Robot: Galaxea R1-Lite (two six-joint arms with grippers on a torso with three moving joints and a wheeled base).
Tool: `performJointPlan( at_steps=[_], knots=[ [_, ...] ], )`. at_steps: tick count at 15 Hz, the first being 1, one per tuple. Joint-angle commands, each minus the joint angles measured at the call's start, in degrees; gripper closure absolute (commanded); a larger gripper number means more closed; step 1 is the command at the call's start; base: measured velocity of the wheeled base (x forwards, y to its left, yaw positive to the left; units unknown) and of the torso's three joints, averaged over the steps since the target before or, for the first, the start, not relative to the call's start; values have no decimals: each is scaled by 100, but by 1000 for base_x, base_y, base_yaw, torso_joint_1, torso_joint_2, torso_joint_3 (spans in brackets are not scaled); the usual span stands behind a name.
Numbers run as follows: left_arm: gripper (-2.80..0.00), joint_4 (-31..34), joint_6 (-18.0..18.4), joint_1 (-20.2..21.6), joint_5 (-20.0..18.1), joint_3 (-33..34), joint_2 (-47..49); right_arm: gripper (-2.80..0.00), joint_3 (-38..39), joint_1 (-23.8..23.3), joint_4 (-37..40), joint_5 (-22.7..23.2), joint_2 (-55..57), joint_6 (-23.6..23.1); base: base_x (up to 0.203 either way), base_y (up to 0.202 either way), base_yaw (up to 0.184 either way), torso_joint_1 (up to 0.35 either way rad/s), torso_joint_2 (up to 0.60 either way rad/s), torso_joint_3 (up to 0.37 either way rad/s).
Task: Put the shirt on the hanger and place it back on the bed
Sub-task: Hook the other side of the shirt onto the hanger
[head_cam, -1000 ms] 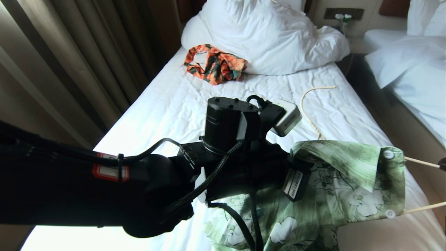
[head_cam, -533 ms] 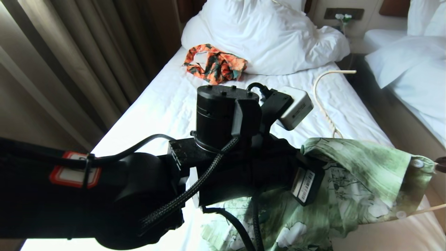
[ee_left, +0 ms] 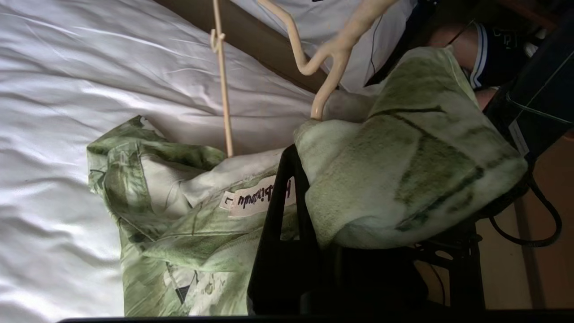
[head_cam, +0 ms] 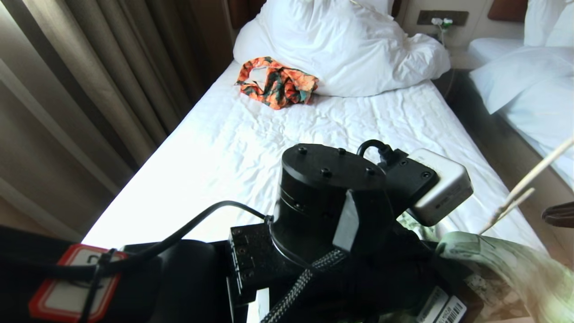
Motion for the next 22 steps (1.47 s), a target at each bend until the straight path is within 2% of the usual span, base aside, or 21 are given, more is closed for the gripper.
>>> performJointPlan(
  at_steps=[1, 5, 9, 14, 17, 19, 22],
  knots=[
    [0, 10, -2, -68, 0, 17, 50, 0, -7, 14, 33, 39, 17, -61, 0, 0, 0, 0, 0, 0],
    [0, -16, -19, -110, 0, 33, 146, 0, 2, 198, 33, 30, 53, -52, 0, 0, 0, 0, 0, 0],
    [0, -33, -64, 74, 0, 342, 133, 0, -53, -177, 33, 48, 33, -42, 0, 0, 0, 0, 0, 0],
    [0, -51, -184, 492, 58, 536, 88, 0, -79, -1316, 33, -13, 105, 5, 0, 0, 0, 0, 0, 0],
    [0, -357, -231, 646, 720, 527, 83, 0, -45, -2187, 33, -389, 233, 12, 0, 0, 0, 0, 0, 0],
    [0, -440, -214, 773, 817, 497, -46, 0, 67, -2635, 33, -462, 316, -96, 0, 0, 0, 0, 0, 0],
    [0, -320, -210, 1021, 835, 481, -273, 0, 786, -2726, 33, -450, 71, -425, 0, 0, 0, 0, 0, 0]
  ],
)
